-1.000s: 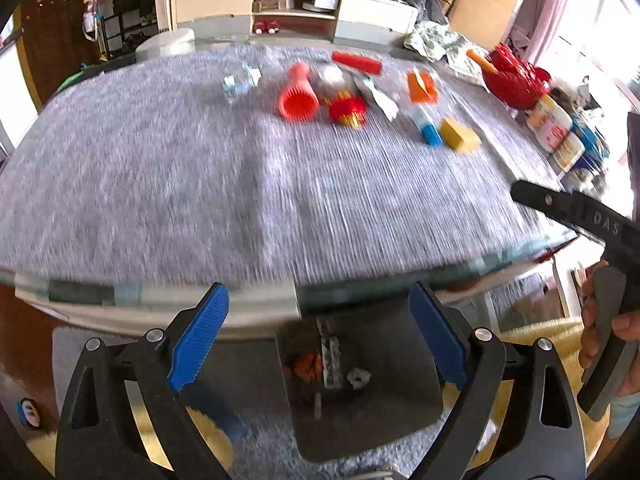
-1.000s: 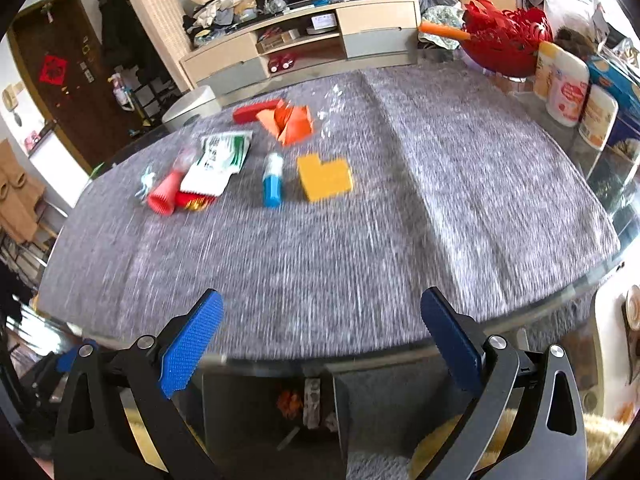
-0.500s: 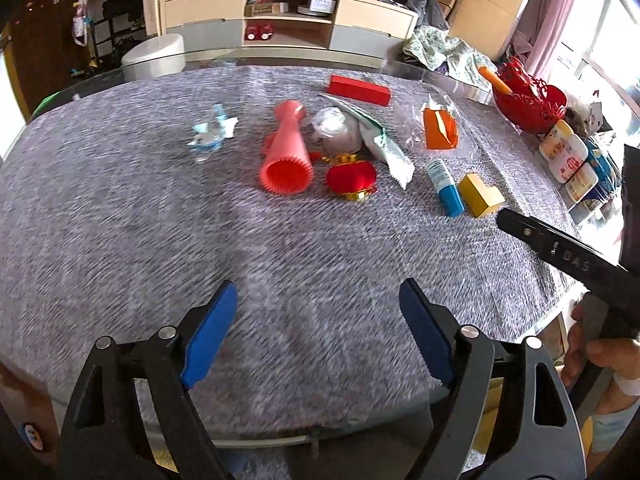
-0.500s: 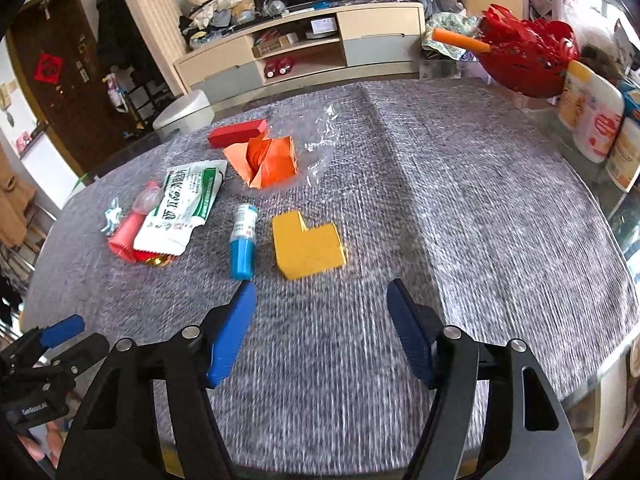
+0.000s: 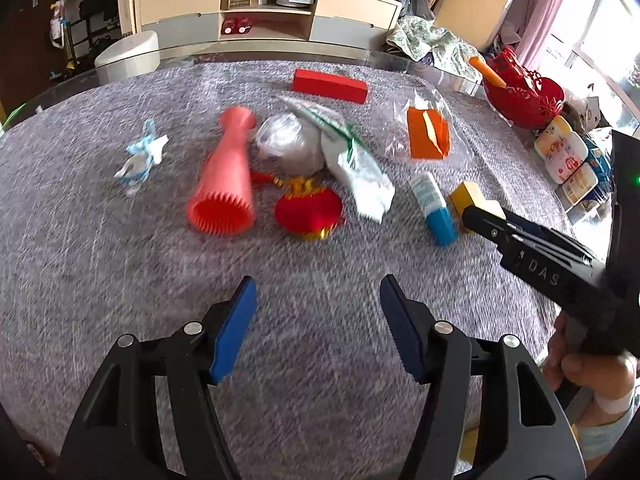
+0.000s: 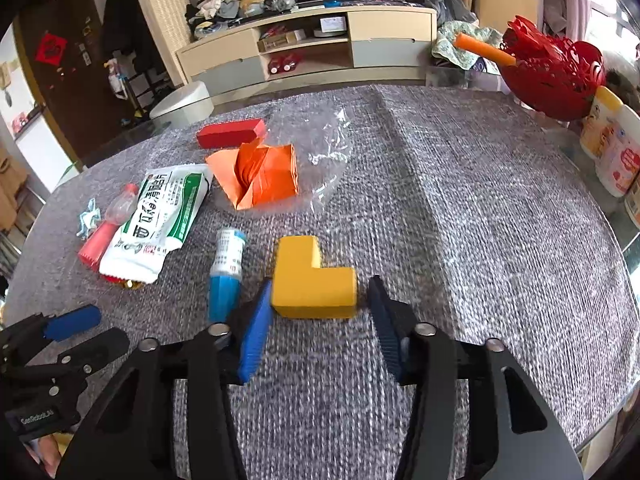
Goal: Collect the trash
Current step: 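Grasp the yellow L-shaped block with the right gripper while the left grasps the red tassel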
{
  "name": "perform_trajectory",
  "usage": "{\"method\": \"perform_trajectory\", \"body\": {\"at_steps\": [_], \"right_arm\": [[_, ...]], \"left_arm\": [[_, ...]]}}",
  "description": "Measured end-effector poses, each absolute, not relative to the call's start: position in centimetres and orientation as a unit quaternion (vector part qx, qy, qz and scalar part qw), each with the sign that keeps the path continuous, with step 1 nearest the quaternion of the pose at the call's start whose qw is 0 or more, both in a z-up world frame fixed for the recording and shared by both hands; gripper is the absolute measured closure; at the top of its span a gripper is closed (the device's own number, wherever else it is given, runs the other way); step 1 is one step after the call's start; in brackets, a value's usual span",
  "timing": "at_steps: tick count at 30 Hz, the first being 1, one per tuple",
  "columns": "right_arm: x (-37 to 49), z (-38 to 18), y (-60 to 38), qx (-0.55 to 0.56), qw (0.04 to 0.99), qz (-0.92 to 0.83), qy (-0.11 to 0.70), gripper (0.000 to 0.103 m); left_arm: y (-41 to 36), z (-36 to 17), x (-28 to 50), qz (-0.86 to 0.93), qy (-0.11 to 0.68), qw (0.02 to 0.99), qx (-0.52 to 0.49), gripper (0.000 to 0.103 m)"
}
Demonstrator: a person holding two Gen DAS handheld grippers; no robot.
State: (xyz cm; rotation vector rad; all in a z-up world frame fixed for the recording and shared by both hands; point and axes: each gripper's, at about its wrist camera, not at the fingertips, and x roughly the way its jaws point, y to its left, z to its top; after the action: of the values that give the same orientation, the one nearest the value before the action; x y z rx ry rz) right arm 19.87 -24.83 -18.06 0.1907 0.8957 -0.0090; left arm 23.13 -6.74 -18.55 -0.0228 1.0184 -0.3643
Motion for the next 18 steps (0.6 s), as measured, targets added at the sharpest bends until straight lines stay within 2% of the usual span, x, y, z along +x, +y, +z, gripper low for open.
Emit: {"method": "perform_trajectory", "body": {"at_steps": [6, 11, 15, 18], "right_arm": [[19.9, -18.1, -25.4, 0.101, 0.899, 0.006, 0.427, 0.060], [20.2, -18.0, -25.7, 0.108, 0.896, 0.016, 0.430, 0.060], [20.0, -17.8, -25.4, 0.109, 0.895, 0.022, 0.432, 0.061], [19.8, -17.8, -25.1, 0.107, 0.894, 0.025, 0.434, 0.061]], "left_arm": [[-7.8, -18.6, 25.5, -0.172, 0.475, 0.863, -0.007, 0.060], [-7.8, -18.6, 26.9, -0.167, 0.472, 0.866, -0.012, 0.060], [-7.6, -18.6, 27.6, -0.163, 0.470, 0.867, -0.013, 0.066], [-7.6, -18.7, 28.0, -0.163, 0.468, 0.869, -0.012, 0.066]]}}
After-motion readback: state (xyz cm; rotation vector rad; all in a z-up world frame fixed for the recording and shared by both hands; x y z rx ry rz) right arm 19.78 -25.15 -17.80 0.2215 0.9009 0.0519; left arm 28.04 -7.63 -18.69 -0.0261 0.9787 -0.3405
